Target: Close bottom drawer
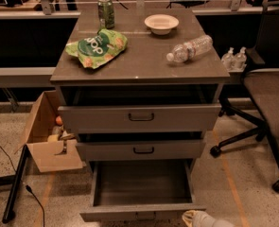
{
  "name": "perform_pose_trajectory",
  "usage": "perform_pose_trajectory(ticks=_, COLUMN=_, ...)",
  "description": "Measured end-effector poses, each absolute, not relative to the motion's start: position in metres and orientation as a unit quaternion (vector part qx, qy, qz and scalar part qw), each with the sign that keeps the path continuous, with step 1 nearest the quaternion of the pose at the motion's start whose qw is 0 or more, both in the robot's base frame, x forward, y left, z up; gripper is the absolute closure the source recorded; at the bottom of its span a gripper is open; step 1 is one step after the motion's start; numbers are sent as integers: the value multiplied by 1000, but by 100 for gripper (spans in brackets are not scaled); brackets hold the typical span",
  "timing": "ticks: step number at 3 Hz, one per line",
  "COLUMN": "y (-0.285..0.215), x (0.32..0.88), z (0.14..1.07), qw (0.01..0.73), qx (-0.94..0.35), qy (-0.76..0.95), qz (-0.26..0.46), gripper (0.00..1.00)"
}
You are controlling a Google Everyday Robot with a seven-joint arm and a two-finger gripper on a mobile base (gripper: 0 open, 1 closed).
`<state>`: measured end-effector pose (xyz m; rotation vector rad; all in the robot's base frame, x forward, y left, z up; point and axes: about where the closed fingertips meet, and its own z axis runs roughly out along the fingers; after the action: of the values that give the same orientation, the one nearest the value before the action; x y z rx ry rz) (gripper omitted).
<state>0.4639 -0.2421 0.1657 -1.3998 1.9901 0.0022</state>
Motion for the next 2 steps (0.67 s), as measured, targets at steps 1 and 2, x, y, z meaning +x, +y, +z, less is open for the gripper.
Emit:
perform_pose_trajectory(ticks=1, y=-239, x=487, z=166, qw=371, qx=-524, qy=767, qz=-5, gripper=100)
perform_pose_trajectory(ticks=2, y=-231, x=512, z=168, qw=393, qx=-517, qy=761, qz=-7, gripper=100)
